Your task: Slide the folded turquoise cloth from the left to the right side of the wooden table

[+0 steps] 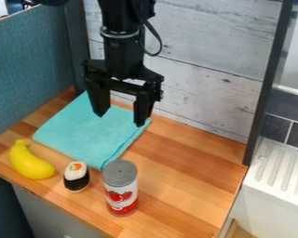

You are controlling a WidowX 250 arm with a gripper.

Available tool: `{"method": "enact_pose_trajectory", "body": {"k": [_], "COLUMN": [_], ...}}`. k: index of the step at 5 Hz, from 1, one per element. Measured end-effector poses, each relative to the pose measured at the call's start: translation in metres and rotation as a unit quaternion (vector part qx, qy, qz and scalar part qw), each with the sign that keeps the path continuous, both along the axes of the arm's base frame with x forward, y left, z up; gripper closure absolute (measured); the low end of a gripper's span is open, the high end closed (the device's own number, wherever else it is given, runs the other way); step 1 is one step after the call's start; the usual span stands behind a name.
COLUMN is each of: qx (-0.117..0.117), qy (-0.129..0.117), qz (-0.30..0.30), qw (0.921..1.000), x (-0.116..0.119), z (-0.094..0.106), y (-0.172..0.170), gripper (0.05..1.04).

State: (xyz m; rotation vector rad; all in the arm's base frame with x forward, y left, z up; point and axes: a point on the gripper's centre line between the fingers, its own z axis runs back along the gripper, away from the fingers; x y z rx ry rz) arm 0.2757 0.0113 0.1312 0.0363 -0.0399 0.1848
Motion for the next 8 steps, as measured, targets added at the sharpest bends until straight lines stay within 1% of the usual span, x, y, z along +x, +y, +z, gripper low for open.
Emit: {"method": "enact_pose_trajectory", "body": {"k": [1,2,3,4,5,6,7,8], "qx": [0.0,0.02,0.042,0.055,0.057,0.077,0.085,0.101], "qy": [0.011,0.022,0.02,0.018,0.029,0.034,0.052,0.051], "qz": [0.0,-0.004,-0.006,-0.005,-0.008,-0.003,-0.005,-0.003], "qw": [0.9999,0.9996,0.9989,0.9983,0.9979,0.9964,0.9951,0.9936], "x": [-0.001,0.006,0.01,0.016,0.028,0.037,0.041,0.043], "z": [-0.006,-0.011,-0.013,-0.026,-0.043,-0.059,-0.078,-0.087], "y": [0.0,0.027,0.064,0.091,0.108,0.119,0.124,0.129], "gripper": [0.083,0.083,0.083,0.083,0.083,0.083,0.083,0.083]}}
